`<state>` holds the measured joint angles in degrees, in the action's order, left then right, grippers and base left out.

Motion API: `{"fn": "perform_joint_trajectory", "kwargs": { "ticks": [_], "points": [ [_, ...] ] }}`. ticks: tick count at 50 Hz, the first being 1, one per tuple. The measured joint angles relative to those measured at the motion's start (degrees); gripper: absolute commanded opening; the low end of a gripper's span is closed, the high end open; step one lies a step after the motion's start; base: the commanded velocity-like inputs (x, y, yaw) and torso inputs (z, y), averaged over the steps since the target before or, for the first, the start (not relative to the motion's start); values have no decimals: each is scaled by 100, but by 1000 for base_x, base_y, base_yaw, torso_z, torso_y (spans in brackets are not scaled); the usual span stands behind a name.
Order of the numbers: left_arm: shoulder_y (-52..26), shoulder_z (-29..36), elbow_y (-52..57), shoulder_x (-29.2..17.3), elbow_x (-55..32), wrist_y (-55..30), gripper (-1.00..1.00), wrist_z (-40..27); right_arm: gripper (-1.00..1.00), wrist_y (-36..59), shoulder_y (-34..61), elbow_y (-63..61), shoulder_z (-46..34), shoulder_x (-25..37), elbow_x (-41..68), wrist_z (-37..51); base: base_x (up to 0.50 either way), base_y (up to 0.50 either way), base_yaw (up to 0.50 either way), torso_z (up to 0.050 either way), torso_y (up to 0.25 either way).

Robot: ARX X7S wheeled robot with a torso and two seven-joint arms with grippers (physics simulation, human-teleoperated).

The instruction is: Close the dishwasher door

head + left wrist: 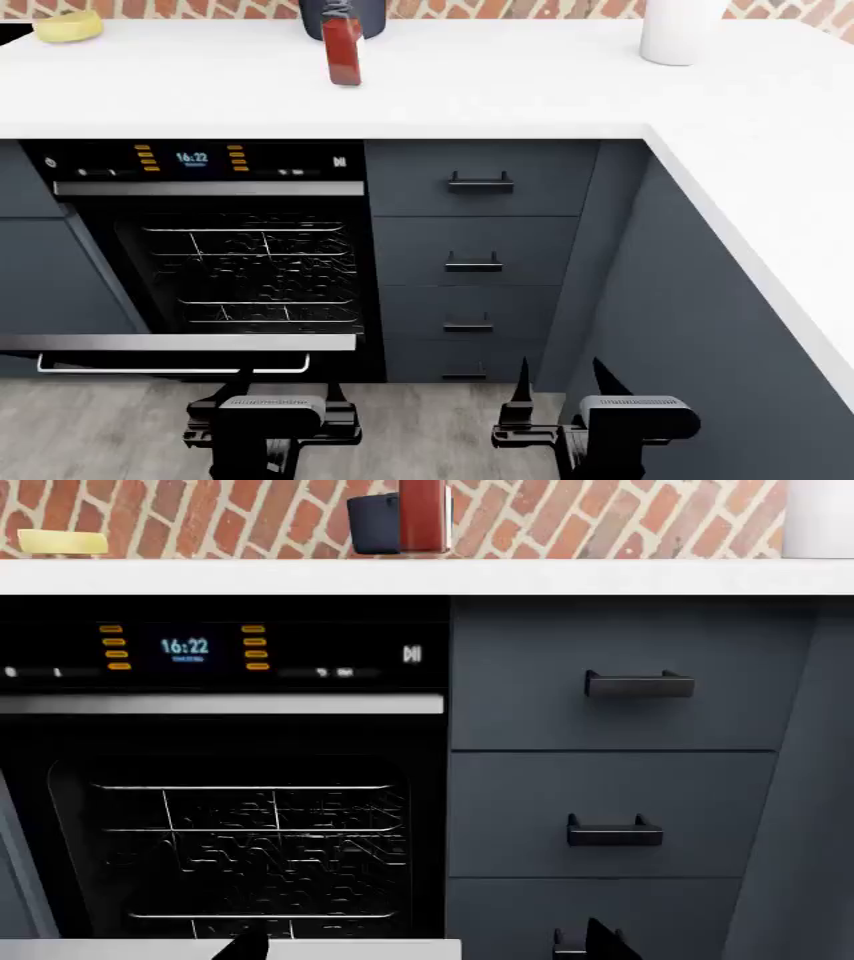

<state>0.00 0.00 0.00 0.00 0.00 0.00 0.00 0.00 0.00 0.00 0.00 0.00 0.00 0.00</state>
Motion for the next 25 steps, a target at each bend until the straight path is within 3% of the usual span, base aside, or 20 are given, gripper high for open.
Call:
{"fn": "perform_joint_trajectory", "kwargs": {
  "ticks": [22, 25],
  "points": [
    [-22, 307, 49, -265, -260, 75, 100, -215, 100, 28, 66, -15, -280, 248, 207, 414, 0, 0, 0, 0, 0],
    [-13, 347, 65, -297, -306, 118, 100, -226, 100, 21, 66, -16, -318, 279, 231, 457, 0, 0, 0, -40, -40]
  ]
}}
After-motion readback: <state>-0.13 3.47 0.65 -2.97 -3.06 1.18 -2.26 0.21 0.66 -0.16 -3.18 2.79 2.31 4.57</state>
